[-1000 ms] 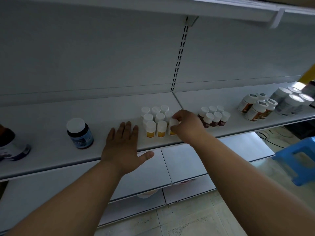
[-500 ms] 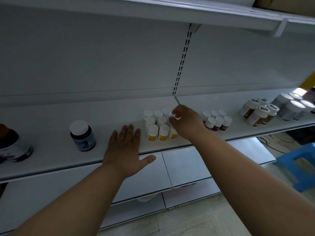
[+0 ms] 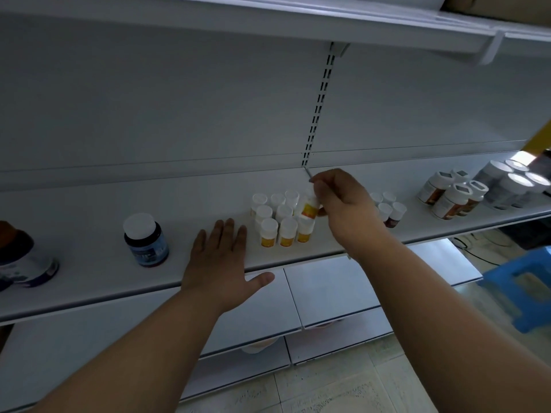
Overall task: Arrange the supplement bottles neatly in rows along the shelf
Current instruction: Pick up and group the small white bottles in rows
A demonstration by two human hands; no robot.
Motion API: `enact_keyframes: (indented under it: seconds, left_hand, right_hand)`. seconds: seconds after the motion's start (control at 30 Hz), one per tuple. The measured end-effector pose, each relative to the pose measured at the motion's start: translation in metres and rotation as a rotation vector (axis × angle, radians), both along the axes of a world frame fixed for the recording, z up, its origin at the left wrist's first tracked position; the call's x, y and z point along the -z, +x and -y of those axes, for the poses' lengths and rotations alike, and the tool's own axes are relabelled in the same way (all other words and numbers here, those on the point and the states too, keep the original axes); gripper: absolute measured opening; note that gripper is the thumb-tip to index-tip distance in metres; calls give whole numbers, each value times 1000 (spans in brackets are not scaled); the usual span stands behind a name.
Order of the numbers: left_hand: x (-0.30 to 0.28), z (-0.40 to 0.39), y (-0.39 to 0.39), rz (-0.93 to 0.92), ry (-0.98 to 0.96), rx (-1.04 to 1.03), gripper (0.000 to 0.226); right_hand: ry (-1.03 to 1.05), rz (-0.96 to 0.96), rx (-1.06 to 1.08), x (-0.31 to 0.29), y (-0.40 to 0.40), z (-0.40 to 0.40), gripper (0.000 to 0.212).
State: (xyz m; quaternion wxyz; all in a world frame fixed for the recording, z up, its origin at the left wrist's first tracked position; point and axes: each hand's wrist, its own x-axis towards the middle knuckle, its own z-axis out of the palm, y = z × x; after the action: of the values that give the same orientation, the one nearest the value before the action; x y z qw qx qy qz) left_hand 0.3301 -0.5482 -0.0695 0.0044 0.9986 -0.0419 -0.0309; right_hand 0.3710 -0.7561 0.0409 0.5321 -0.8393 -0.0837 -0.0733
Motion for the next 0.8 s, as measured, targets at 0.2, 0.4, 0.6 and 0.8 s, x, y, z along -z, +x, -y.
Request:
enact_keyframes:
  seconds: [0.2,0.4,0.6,0.8]
  left_hand:
    - [0,-1,0,15,4,5,122]
    - [2,-1,0,15,29,5,121]
    - [-1,1,-1,22,26,0,121]
    - [-1,0,-1,19,20,-6,120]
  right_hand:
    - [761,-414,-192,-9,-39,-3,31]
    - [1111,-689,-403,-11,-57,-4,43]
    - [1090,-806,-517,-10,-61,-5,50]
    - [1014,-759,-510,-4,-65,-3,48]
